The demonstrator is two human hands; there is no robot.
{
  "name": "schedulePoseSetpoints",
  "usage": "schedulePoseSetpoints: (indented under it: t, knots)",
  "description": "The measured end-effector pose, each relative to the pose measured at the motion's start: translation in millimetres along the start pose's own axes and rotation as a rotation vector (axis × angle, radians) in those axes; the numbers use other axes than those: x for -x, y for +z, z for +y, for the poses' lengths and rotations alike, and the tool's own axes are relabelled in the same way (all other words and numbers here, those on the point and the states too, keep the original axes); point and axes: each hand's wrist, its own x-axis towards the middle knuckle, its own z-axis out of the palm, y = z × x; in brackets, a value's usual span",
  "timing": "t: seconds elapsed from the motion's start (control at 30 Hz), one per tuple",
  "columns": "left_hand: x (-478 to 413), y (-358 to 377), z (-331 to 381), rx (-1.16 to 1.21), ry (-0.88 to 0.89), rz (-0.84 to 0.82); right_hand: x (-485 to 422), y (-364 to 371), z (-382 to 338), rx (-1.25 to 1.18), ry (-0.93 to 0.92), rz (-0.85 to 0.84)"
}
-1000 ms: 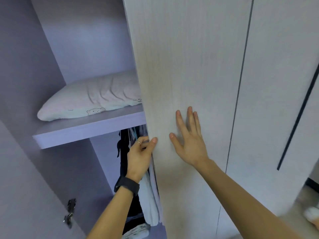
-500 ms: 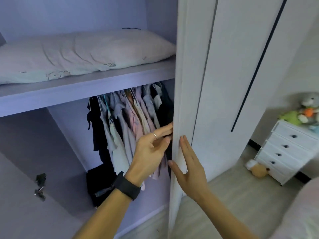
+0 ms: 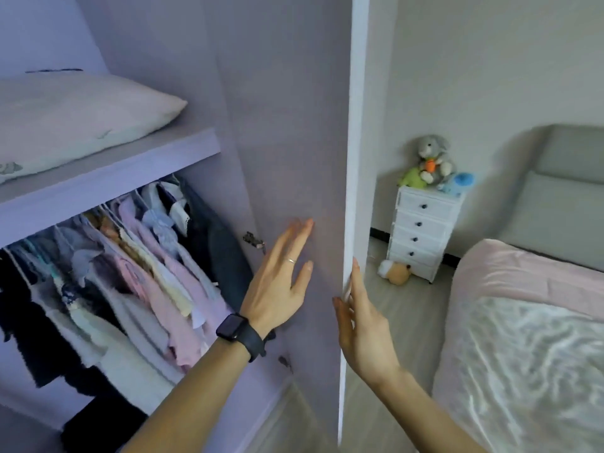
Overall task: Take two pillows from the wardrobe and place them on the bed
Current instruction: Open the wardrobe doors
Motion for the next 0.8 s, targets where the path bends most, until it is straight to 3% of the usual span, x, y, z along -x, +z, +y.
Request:
schedulePoseSetpoints:
  t: [0.13, 0.43, 0.8]
  knots:
    - [-21, 40, -17, -0.267, 0.102, -0.028, -20, -18, 13, -0.016, 0.104, 0.077]
    - [-58, 94, -13, -0.302, 0.048, -0.026, -63, -41, 34, 0.000, 0.194, 0.171]
    - [-87, 108, -13, -0.404, 0.052, -0.118, -107, -59, 64, 0.128, 0.285, 0.175]
